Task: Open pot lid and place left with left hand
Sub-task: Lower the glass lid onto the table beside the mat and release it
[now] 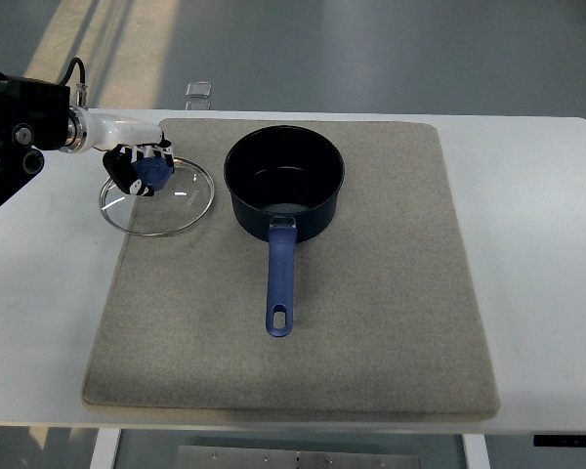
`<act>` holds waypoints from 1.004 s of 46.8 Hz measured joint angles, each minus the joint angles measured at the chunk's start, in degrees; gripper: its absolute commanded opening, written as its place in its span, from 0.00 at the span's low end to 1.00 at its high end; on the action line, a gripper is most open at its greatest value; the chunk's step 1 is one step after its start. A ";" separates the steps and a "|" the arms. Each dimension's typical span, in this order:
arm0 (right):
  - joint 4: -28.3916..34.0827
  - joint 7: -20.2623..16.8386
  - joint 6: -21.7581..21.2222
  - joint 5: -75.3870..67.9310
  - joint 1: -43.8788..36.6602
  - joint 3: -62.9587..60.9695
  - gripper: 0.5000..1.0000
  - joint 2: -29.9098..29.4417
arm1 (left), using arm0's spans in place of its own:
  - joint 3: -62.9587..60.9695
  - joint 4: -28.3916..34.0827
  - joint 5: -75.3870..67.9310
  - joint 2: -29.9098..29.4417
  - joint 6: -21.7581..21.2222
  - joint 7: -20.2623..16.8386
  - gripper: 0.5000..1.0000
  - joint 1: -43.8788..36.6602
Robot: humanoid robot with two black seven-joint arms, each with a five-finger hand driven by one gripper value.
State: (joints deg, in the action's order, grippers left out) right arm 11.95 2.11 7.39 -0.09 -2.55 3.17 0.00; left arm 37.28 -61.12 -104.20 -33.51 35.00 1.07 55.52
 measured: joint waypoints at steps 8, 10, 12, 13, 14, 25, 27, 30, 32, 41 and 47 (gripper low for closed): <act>0.01 0.01 0.00 0.00 0.00 0.00 0.83 0.00 | 0.09 0.05 0.10 0.41 0.00 0.01 0.30 -0.16; 0.01 0.01 0.00 0.00 0.00 0.00 0.83 0.00 | 0.08 0.04 0.21 0.53 0.00 0.03 0.37 -0.33; 0.00 0.01 0.00 0.00 0.00 0.00 0.83 0.00 | 0.13 0.04 0.31 0.61 0.00 0.06 0.48 -0.39; 0.01 0.01 0.00 0.00 0.00 0.00 0.83 0.00 | 0.15 0.04 0.36 0.62 0.00 0.06 0.51 -0.43; 0.01 0.01 0.00 0.00 0.00 0.00 0.83 0.00 | 0.15 0.04 0.44 0.63 0.00 0.06 0.53 -0.44; 0.01 0.02 0.00 0.00 0.00 0.00 0.83 0.00 | 0.17 0.04 0.50 0.63 -0.95 0.01 0.93 -1.09; 0.01 0.02 0.00 0.00 0.00 0.00 0.83 0.00 | 0.30 0.04 0.55 0.64 -1.26 0.00 0.95 -1.11; 0.01 0.02 0.00 0.00 0.00 0.00 0.83 0.00 | 0.43 0.04 0.61 0.60 -1.72 -0.01 0.98 -1.21; 0.01 0.02 0.00 0.00 0.00 0.00 0.83 0.00 | 0.58 0.02 0.69 0.57 -2.04 -0.04 0.98 -1.21; 0.01 0.02 0.00 0.00 0.00 0.00 0.83 0.00 | 1.73 -0.04 7.72 0.23 -2.67 -0.26 0.98 -1.21; 0.01 0.03 -0.01 0.00 0.00 -0.02 0.83 0.00 | 3.16 1.34 21.00 -0.24 -7.00 -0.43 0.99 -2.09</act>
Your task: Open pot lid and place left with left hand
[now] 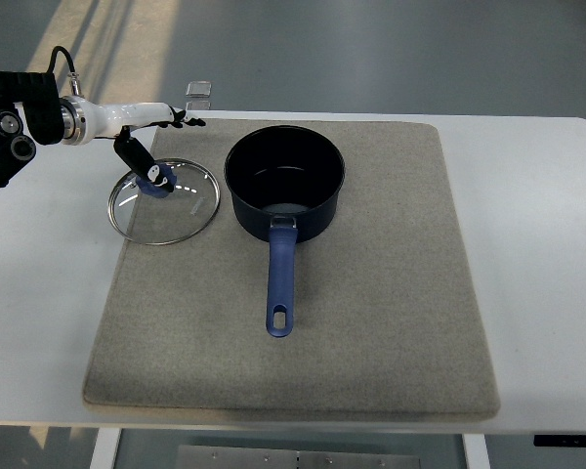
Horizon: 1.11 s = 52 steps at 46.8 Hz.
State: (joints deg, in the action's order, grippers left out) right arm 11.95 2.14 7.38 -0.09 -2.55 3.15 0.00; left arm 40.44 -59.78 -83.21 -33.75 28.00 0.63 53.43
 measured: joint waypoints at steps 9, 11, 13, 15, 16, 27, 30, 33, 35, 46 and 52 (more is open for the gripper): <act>0.00 -0.03 0.00 0.00 0.00 0.02 0.83 0.00 | 0.41 5.76 28.98 -0.39 -5.81 -0.37 0.99 -1.90; 0.00 -0.02 0.00 0.00 -0.01 0.02 0.83 0.00 | 0.41 6.72 34.02 -0.44 -5.86 -0.37 0.99 -1.98; 0.00 -0.03 0.00 0.00 0.00 0.02 0.83 0.00 | 0.39 7.71 38.90 -0.41 -5.96 -0.37 0.99 -2.04; 0.00 -0.02 0.00 0.00 0.00 0.02 0.83 0.00 | 0.40 8.82 43.27 -0.24 -6.07 -0.37 0.99 -2.44; 0.00 -0.02 0.00 0.00 0.00 0.02 0.83 0.00 | 0.45 9.24 44.83 -0.13 -6.10 -0.37 0.99 -2.76; 0.00 0.01 0.00 0.00 -0.01 0.00 0.83 0.00 | 5.02 10.20 63.80 0.49 -5.62 -0.48 0.99 -8.14; 0.00 0.01 0.00 0.00 0.01 0.01 0.83 0.00 | 5.84 10.21 68.27 0.75 -5.35 -0.47 0.99 -9.31; 0.00 0.01 0.00 0.00 0.00 0.00 0.83 0.00 | 6.49 10.21 71.83 0.78 -4.23 -0.43 0.99 -10.23; 0.00 0.01 0.00 0.00 0.00 0.00 0.83 0.00 | 7.10 10.24 74.33 0.78 -2.43 -0.39 0.99 -11.11; 0.00 -0.01 0.00 0.00 0.00 0.01 0.83 0.00 | 10.79 14.11 83.12 0.79 6.96 2.47 0.99 -14.46; 0.00 -0.01 0.00 0.00 0.00 0.00 0.83 0.00 | 10.88 15.15 93.66 0.84 7.01 7.31 0.99 -15.33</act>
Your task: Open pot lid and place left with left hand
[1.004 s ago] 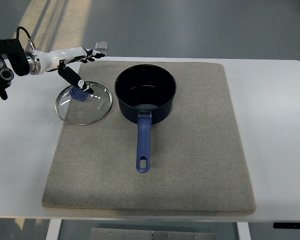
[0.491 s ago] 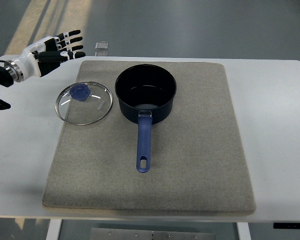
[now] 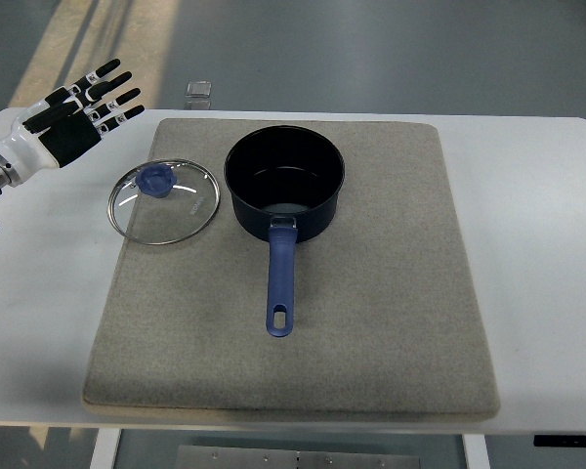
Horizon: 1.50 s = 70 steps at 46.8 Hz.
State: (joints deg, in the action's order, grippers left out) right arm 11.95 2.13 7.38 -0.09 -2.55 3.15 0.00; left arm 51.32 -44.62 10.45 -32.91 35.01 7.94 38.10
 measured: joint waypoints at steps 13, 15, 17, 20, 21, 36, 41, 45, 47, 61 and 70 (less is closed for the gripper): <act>0.00 0.00 0.00 0.00 0.00 0.01 0.83 0.00 | -0.02 2.11 10.16 0.02 0.00 8.66 0.99 0.45; 0.00 0.01 0.00 0.00 0.00 0.01 0.83 0.00 | -0.02 2.58 10.18 0.06 0.00 8.66 0.99 0.66; 0.00 0.01 0.00 0.00 0.00 0.01 0.83 0.00 | -0.02 3.29 10.17 0.15 0.00 8.65 0.99 0.88; 0.00 0.01 0.00 0.00 0.00 0.01 0.83 0.00 | -0.03 4.82 9.92 0.16 0.00 8.54 0.99 1.38; 0.00 0.01 0.00 0.00 -0.01 0.01 0.83 0.00 | -0.04 5.38 9.87 0.17 0.00 8.52 0.99 1.52; 0.00 0.00 0.00 0.00 0.00 0.01 0.83 0.00 | -0.05 7.28 9.68 0.74 0.00 8.40 0.99 2.03; 0.00 -0.02 0.00 0.00 0.00 0.01 0.83 0.00 | 0.00 7.28 9.88 0.74 -0.01 8.40 0.99 2.30; 0.00 -0.02 0.00 0.00 0.00 0.01 0.83 0.00 | 0.01 7.28 9.85 0.73 -0.01 8.40 0.99 2.33; 0.00 -0.02 0.00 0.00 0.00 0.01 0.83 0.00 | 0.01 7.29 9.77 0.69 -0.01 8.40 0.99 2.33; 0.00 -0.01 0.00 0.00 0.00 0.01 0.83 0.00 | 0.01 7.36 9.93 0.31 -0.02 8.40 0.99 2.57; 0.00 0.00 0.00 0.00 0.00 -0.20 0.83 0.00 | 0.01 7.36 9.95 0.30 -0.02 8.40 0.99 2.53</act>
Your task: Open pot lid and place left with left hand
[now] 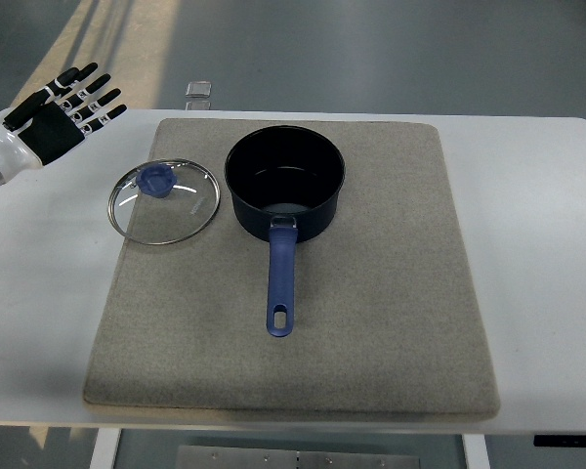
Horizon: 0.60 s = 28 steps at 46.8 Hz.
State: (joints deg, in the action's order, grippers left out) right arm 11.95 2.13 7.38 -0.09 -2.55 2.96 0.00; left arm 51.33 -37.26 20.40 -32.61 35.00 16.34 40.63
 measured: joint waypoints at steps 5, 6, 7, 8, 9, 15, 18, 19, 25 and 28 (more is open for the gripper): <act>0.00 0.00 0.00 0.00 0.00 0.02 0.83 0.00 | 0.00 0.00 -0.16 0.00 0.00 0.00 0.99 -0.02; 0.00 0.00 0.00 0.00 0.00 0.02 0.83 0.00 | 0.00 0.00 -0.17 0.00 0.00 0.00 0.99 -0.02; 0.01 0.00 0.00 0.00 0.00 0.02 0.83 0.00 | 0.00 0.00 -0.18 0.00 0.00 0.00 0.99 -0.02; 0.04 0.00 -0.01 0.01 0.00 0.06 0.83 0.00 | 0.00 0.00 -0.18 0.00 0.00 0.00 0.99 -0.03; 0.09 0.00 -0.03 0.02 0.00 0.09 0.83 0.00 | 0.00 0.00 -0.18 0.01 0.00 0.00 0.99 -0.03; 0.39 0.04 -0.08 0.04 0.00 -0.04 0.83 0.00 | 0.00 0.00 -0.27 0.14 0.00 0.00 0.99 -0.03; 0.47 0.09 -0.09 -0.16 0.00 -0.23 0.83 0.00 | 0.00 0.00 -0.34 0.21 0.00 0.00 0.99 -0.03; 0.49 0.12 -0.09 -0.30 0.00 -0.33 0.83 0.00 | 0.00 -0.01 -0.36 0.24 0.00 0.00 0.99 -0.03; 0.52 0.16 -0.01 -0.55 0.00 -0.40 0.83 0.00 | 0.00 -0.08 -0.35 0.27 0.00 0.00 0.99 -0.03; 0.73 0.16 -0.01 -0.60 0.00 -0.40 0.83 0.00 | 0.06 -0.09 -0.29 0.33 0.00 0.00 0.99 -0.02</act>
State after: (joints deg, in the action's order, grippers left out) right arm 12.68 2.29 7.38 -0.69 -2.55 2.56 0.00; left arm 51.39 -37.35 20.10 -32.28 35.00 16.34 40.61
